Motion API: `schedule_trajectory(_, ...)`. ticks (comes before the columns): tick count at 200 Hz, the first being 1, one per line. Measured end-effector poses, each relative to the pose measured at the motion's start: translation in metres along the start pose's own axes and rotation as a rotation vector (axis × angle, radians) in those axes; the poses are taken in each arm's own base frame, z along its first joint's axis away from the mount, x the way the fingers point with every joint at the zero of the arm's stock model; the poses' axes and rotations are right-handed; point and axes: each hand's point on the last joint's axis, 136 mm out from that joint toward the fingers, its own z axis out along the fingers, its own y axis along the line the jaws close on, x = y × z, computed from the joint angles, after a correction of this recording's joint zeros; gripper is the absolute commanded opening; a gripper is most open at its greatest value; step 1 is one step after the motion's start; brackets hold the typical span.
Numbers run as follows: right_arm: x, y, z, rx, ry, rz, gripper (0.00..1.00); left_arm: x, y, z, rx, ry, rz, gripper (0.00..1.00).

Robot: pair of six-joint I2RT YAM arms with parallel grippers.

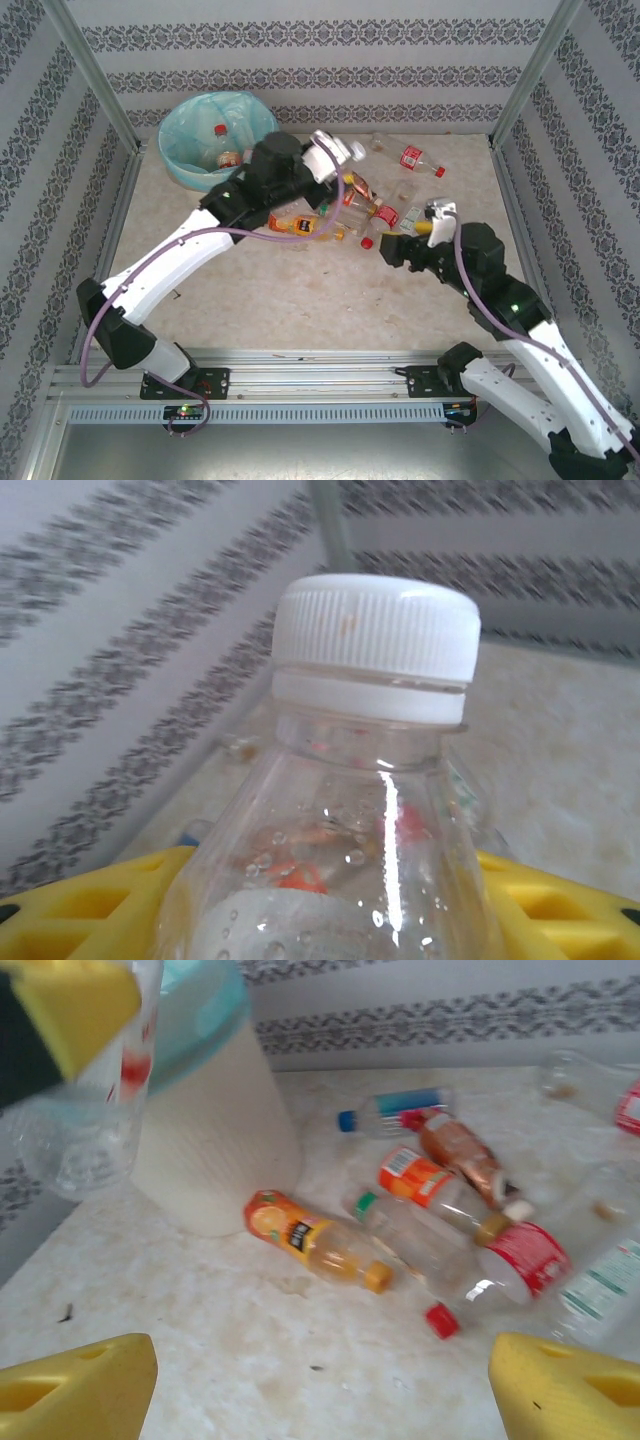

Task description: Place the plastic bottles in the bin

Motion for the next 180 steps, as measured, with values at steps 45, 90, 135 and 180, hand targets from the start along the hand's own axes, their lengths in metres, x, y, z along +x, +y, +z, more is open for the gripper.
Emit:
schedule_trajectory(45,-0.026,0.088,0.048,-0.199,0.073,-0.059,0.85,-0.015,0.112,-0.029,-0.260,-0.094,-0.106,0.61)
schedule_trajectory(90,-0.021,0.165,0.067,-0.364,0.119,-0.116,0.85,-0.021,0.215,-0.075,-0.498,-0.253,-0.249,0.58)
schedule_trajectory(135,-0.005,0.169,0.067,-0.356,0.147,-0.111,0.85,0.004,0.274,-0.099,-0.608,-0.384,-0.395,0.63)
schedule_trajectory(180,0.004,0.145,0.058,-0.280,0.132,-0.094,0.85,0.051,0.266,-0.067,-0.563,-0.349,-0.485,0.92)
